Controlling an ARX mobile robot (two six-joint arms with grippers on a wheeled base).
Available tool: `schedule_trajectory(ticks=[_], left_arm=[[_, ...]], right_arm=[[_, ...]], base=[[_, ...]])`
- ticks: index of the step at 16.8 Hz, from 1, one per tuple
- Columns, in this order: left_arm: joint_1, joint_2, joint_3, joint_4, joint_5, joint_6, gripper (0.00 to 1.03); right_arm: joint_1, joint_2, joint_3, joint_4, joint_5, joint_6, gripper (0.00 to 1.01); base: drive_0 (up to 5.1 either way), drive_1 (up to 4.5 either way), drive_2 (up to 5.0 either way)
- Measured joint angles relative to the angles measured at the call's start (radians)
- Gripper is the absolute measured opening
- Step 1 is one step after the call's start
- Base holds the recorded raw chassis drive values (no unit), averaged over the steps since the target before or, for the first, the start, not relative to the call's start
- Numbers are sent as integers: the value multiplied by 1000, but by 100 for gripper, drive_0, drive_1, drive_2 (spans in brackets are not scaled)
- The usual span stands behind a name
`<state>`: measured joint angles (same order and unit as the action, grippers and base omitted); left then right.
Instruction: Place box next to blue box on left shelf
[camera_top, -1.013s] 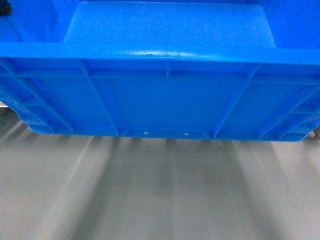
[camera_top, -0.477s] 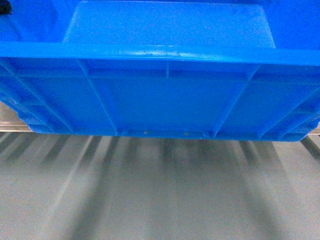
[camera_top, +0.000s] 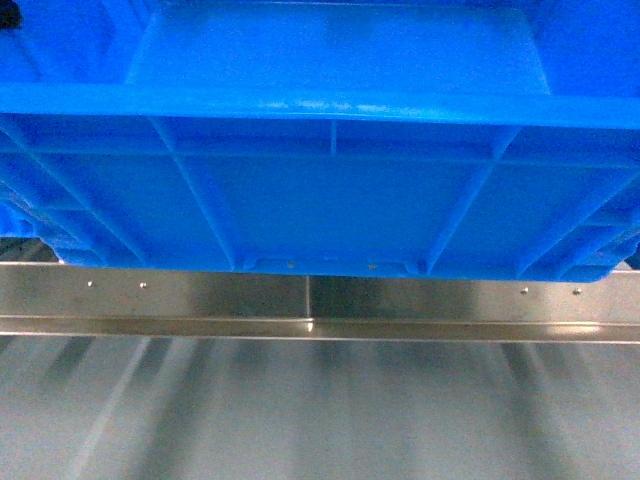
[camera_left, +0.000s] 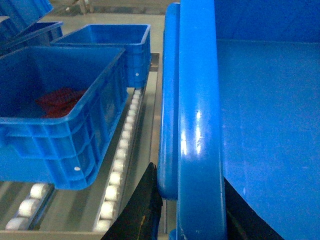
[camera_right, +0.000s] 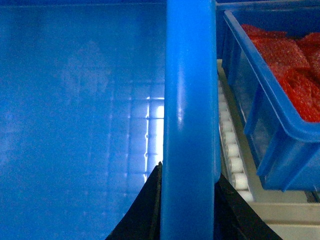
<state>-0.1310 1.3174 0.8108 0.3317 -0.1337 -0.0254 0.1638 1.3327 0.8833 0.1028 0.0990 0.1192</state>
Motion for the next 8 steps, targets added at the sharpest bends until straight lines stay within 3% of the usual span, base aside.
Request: schedule_trajectory(ticks=[8], left_arm=[[0, 0, 0, -1, 0, 0, 18]], right_arm=[[0, 1, 0, 2, 1, 0, 19]], base=[[10, 443, -423]])
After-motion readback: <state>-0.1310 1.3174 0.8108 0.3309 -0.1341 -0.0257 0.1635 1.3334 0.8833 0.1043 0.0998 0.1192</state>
